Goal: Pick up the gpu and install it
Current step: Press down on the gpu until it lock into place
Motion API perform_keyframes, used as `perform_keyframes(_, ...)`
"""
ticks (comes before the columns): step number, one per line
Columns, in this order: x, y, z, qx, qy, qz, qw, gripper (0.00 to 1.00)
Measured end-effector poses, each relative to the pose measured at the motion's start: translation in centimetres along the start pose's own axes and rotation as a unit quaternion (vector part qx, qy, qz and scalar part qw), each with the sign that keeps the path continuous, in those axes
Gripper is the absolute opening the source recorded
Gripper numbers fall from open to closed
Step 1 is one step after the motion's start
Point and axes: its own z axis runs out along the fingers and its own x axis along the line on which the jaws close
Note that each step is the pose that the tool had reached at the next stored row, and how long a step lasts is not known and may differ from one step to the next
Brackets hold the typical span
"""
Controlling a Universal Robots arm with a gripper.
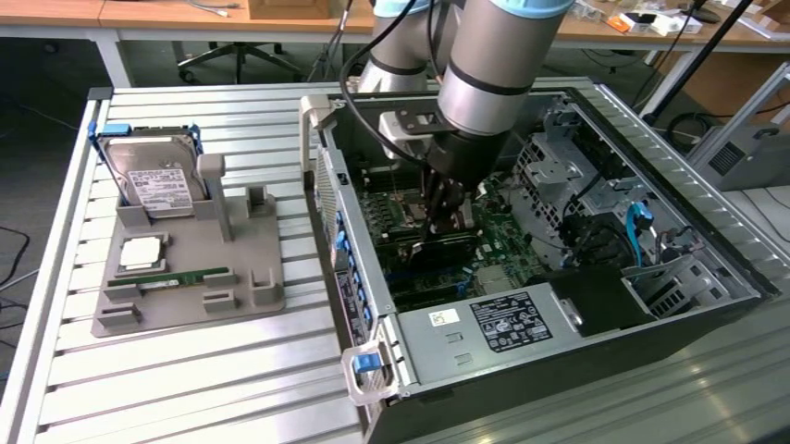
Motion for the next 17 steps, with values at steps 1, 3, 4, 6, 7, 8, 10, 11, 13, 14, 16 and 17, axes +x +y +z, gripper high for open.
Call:
perform_keyframes(1,0.0,0.0,0.05,0.0,-0.0001,0.0,1.0,0.11)
perform_keyframes(3,0.0,0.01,0.11,0.0,0.0,0.0,1.0,0.11)
perform_keyframes(4,0.01,0.02,0.14,0.0,-0.0001,0.0,1.0,0.11)
perform_keyframes(6,0.02,0.02,0.19,0.0,0.0,0.0,1.0,0.11)
perform_keyframes(7,0.02,0.02,0.23,0.0001,0.0,0.0,1.0,0.11)
perform_keyframes(8,0.04,0.03,0.25,0.0,0.0,0.0,1.0,0.11)
perform_keyframes(10,0.06,0.04,0.33,0.0,0.0,0.0,1.0,0.11)
perform_keyframes(11,0.07,0.05,0.36,0.0,0.0,0.0,1.0,0.11)
perform_keyframes(13,0.09,0.05,0.44,0.0001,-0.0003,0.0,1.0,0.11)
perform_keyframes(14,0.11,0.05,0.45,0.0001,-0.0002,0.0,1.0,0.11)
perform_keyframes(16,0.18,0.07,0.47,0.0,0.0,0.0,1.0,0.11)
perform_keyframes(17,0.21,0.07,0.49,0.0001,-0.0001,0.0,1.0,0.11)
